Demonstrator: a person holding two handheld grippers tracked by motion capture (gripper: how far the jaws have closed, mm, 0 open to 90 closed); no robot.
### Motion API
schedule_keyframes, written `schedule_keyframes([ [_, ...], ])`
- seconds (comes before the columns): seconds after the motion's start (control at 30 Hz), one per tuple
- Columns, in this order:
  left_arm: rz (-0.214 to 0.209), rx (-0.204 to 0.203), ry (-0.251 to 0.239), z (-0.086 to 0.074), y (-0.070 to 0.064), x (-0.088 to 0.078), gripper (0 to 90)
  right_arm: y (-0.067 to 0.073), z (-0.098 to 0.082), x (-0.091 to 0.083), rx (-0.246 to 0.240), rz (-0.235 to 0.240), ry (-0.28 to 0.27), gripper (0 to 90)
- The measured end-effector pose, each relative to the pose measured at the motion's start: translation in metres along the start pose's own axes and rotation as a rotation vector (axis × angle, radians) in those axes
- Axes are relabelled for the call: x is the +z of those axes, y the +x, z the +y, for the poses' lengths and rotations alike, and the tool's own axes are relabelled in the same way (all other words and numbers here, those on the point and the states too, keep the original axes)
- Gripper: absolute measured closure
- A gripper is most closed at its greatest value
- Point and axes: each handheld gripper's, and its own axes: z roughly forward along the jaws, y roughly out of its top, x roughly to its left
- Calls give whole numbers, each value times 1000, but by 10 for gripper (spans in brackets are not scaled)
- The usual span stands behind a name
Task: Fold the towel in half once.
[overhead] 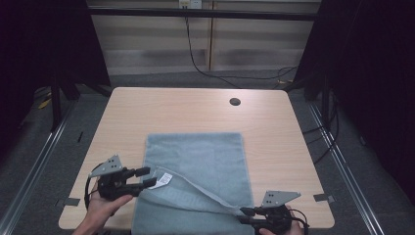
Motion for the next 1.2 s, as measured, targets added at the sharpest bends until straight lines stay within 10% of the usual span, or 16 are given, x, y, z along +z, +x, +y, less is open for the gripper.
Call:
schedule_keyframes([
  [0.17,44,-92,59,9,39,41,461,-1,1,4,-12,14,23,689],
  [0.43,-27,14,229,-11,24,63,417,-4,2,-1,8,10,-2,685],
  [0.5,2,32,244,-14,24,64,580,-4,2,-1,9,11,-4,681],
  [0.57,-34,45,241,-15,25,62,841,-3,3,-1,8,6,-6,671],
  [0.67,-87,52,242,-13,17,53,874,-3,5,-4,6,0,-15,655],
  [1.07,-308,143,103,-21,-39,-16,852,-16,51,-26,-15,-85,-178,504],
  [1.2,-289,93,79,-20,-33,-16,619,-27,68,-14,-23,-82,-185,510],
])
